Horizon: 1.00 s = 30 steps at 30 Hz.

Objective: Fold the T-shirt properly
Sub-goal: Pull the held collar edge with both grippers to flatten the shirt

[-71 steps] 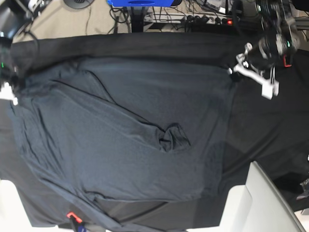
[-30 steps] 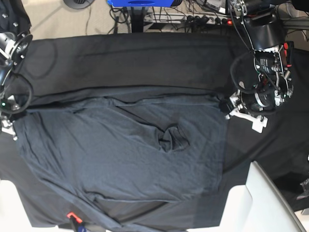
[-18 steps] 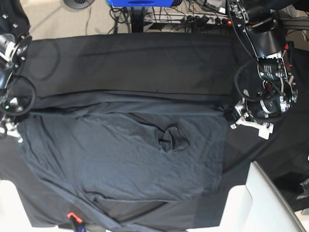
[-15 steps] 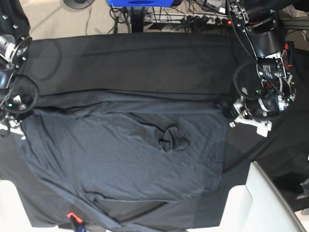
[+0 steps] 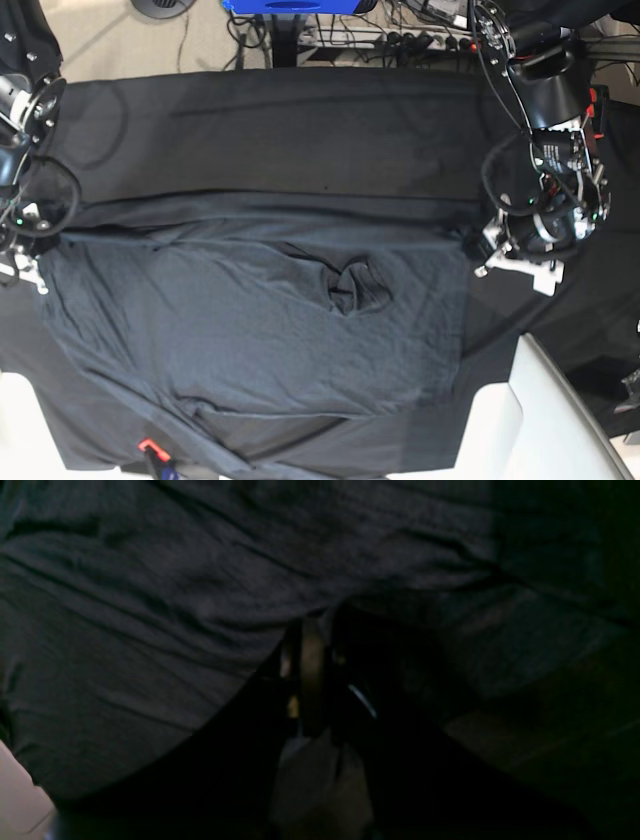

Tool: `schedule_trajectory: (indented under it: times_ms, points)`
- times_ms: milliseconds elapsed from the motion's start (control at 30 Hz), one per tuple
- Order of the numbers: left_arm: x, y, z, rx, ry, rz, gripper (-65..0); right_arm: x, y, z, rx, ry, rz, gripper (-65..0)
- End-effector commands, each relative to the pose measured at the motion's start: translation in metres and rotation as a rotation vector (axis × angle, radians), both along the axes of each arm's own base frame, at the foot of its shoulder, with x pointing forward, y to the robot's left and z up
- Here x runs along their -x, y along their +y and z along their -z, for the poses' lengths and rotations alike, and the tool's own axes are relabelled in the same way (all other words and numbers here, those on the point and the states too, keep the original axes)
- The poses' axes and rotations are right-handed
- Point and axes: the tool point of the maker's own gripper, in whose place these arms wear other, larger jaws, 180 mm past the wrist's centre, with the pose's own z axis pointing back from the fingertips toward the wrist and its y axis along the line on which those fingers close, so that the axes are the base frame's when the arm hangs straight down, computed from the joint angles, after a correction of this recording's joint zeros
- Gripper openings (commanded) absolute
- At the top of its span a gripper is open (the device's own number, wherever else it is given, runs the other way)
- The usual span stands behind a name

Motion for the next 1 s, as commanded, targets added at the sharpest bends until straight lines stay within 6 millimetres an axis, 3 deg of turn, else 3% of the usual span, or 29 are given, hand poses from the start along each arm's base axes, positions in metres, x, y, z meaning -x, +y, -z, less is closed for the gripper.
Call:
schedule_trajectory:
  times_ms: [0,133,300,433,700,767,900,967]
  points:
    - [-0.015,0.001,-0.015,-0.004,-0.054,0.003,-60.4,-0.017,-0.014,-0.019,0.033,-0.054,0.009,-56.6]
    - [-0.015,-0.001,-0.015,-0.003,-0.053,0.008,-48.1,-0.018,-0.013,-0.020,0.029,-0.057,0.008,-43.2]
    - [-0.021,0.001,-0.020,-0.007,-0.071,0.004,-45.4,-0.029,-0.006,-0.025,0.032,-0.121,-0.062,-33.5]
    - [-0.031,0.016,-0.029,-0.044,-0.123,-0.035,-45.4,-0.044,-0.004,-0.037,0.058,-0.201,-0.127,-33.6]
    - [-0.038,0.025,-0.040,-0.062,-0.154,-0.044,-45.4,-0.058,-0.004,-0.049,0.101,-0.303,-0.180,-33.6]
    - [-0.037,0.028,-0.045,-0.078,-0.169,-0.040,-45.4,-0.061,-0.010,-0.066,0.113,-0.394,-0.199,-33.6]
    - [-0.020,0.040,-0.061,-0.170,-0.216,-0.012,-45.4,-0.042,-0.024,-0.102,0.210,-0.591,-0.198,-33.6]
    - [-0.003,0.044,-0.071,-0.240,-0.271,-0.007,-45.4,-0.015,-0.029,-0.106,0.250,-0.570,-0.198,-33.6]
